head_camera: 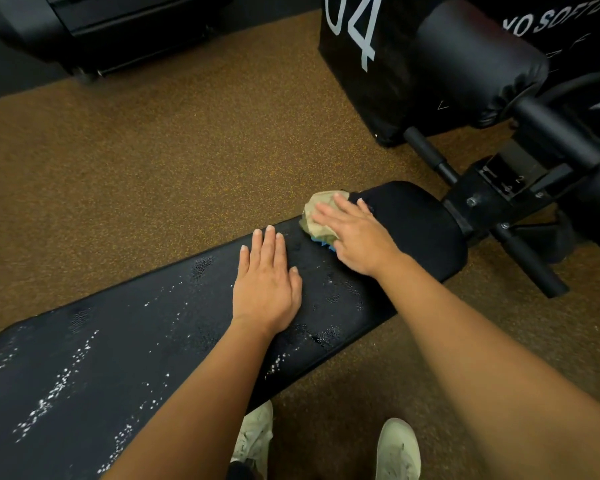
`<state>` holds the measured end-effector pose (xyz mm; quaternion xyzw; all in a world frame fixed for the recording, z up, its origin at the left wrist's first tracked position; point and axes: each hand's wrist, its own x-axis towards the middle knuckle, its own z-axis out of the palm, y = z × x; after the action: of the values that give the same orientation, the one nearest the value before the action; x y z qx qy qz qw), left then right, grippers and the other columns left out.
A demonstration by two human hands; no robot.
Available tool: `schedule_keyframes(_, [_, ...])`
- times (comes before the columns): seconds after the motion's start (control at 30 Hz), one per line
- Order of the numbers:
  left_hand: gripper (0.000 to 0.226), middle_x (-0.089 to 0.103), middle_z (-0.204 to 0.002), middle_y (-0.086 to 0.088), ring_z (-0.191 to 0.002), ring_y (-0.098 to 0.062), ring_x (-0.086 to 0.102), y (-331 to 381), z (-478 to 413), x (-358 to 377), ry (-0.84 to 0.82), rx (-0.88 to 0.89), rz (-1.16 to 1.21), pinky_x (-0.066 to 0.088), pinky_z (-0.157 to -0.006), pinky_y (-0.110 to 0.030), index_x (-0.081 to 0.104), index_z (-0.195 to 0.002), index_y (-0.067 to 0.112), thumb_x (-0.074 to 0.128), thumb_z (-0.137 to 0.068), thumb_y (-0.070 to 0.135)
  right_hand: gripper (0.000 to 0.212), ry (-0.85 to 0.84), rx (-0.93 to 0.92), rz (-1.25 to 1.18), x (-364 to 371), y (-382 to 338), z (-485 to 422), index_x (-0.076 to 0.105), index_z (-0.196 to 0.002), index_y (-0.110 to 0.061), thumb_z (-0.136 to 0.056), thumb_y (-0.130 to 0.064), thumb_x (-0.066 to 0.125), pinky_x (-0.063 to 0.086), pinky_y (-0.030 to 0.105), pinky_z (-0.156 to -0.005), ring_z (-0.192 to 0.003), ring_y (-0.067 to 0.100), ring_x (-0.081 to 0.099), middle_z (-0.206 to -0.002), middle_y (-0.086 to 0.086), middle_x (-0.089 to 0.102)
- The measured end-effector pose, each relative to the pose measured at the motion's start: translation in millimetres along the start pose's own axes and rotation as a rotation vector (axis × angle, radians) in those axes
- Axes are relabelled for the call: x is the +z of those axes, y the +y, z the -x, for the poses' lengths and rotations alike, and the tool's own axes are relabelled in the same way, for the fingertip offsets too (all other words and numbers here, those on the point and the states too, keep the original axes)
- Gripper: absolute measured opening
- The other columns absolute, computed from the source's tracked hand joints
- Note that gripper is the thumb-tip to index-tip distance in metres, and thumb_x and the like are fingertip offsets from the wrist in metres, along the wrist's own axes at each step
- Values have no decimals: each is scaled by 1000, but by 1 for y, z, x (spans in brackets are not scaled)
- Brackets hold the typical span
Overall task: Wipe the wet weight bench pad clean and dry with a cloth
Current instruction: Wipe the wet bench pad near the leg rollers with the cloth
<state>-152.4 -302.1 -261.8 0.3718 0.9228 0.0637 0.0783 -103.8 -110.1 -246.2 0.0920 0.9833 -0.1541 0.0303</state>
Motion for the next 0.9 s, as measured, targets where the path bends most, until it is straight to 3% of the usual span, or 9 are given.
schedule_keyframes(0.1, [75, 3, -160, -11, -148, -27, -5, -2, 2, 1, 18, 8, 3, 0, -120, -43, 12, -151, 5, 1, -88, 43, 59, 15, 59, 64, 5, -23, -14, 25, -149, -25, -94, -19, 46, -1, 51, -117, -147, 22, 2, -158, -7, 17])
schedule_keyframes(0.27, [74, 4, -160, -11, -148, -26, -5, -2, 2, 2, 19, 5, 0, -1, -120, -43, 12, -151, 4, 3, -89, 43, 65, -34, -146, 32, 7, -14, -3, 26, -148, -26, -90, -10, 49, -3, 43, -117, -147, 17, 2, -158, -9, 16])
schedule_keyframes(0.43, [74, 0, -161, -11, -147, -26, -8, -1, 1, 1, 9, 5, -13, -2, -120, -43, 9, -152, 5, 0, -88, 43, 57, 19, 79, 89, 7, -19, -27, 29, -147, -24, -93, -18, 45, 2, 51, -117, -146, 23, 7, -156, -5, 24])
schedule_keyframes(0.63, [72, 3, -160, -12, -148, -27, -6, -2, 3, 2, 23, 10, -5, -1, -120, -43, 11, -151, 4, 3, -90, 41, 63, -24, -150, -22, 5, -18, -17, 32, -147, -26, -89, -8, 49, 0, 45, -117, -146, 18, 11, -155, -9, 27])
schedule_keyframes(0.8, [71, 0, -161, -11, -147, -26, -10, -2, 2, 2, 20, 5, -2, -2, -120, -43, 9, -152, 6, 4, -91, 41, 39, -3, 158, 111, -1, -8, -38, 46, -131, -19, -92, -26, 47, 12, 54, -114, -132, 28, 30, -138, 4, 45])
schedule_keyframes(0.9, [72, -1, -161, -11, -147, -26, -11, -1, 2, 2, 16, 3, -11, -3, -120, -43, 7, -152, 5, 2, -90, 41, 35, -16, 116, 174, 5, -37, -50, 48, -121, -16, -94, -38, 43, 19, 58, -108, -123, 29, 35, -129, 7, 49])
